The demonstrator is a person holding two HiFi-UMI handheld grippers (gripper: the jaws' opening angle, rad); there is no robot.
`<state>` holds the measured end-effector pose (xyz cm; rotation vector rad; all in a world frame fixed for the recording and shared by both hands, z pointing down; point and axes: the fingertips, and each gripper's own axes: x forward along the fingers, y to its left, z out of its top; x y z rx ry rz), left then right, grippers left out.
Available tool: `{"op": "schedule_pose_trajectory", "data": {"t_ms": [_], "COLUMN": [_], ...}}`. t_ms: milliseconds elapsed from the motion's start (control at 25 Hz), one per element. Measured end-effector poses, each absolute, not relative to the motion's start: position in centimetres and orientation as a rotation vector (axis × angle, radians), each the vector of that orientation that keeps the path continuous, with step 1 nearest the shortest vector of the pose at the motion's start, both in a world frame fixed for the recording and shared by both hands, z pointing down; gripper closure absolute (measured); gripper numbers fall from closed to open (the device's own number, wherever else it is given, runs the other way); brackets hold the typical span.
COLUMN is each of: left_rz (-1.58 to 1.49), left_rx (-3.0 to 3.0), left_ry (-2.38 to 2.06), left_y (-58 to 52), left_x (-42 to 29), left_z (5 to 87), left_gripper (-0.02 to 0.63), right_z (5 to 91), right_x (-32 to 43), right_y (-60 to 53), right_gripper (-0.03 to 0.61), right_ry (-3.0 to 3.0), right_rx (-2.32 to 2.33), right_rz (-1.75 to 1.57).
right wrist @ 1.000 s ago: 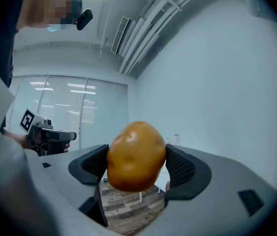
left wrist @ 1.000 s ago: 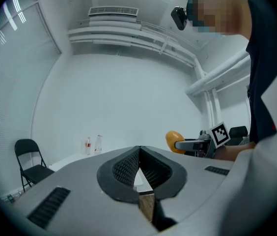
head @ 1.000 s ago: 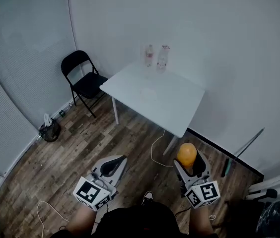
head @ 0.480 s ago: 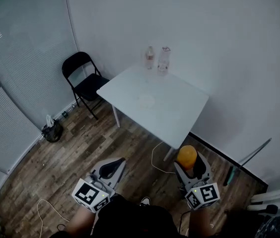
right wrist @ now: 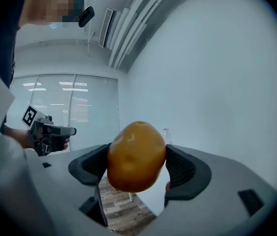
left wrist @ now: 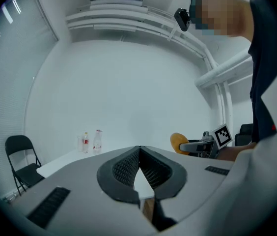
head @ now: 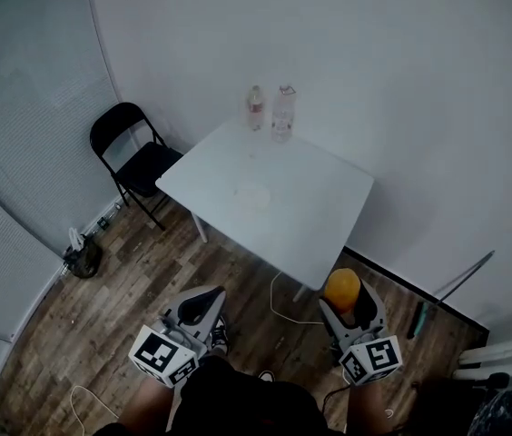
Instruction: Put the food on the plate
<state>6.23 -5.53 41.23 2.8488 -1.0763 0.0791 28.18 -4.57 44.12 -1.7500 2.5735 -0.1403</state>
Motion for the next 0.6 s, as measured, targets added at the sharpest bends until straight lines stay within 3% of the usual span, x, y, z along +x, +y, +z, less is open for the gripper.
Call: {"op": "schedule_pose_trajectory", "data": {"t_ms": [600], "left_rz": [0.062], "left_rx": [2.857], "left_ry": [-0.969], "left_y": [-29.4], "left_x": [-0.9], "left_z": [41.5], "left_gripper": [0.594], "right_z": [43.8], "right_x": [20.0], "right_y": [-26.8], "right_gripper": [0.198], "right_ry": [2.595], "right_rx": [-1.856], "right_rz": [-0.148]}}
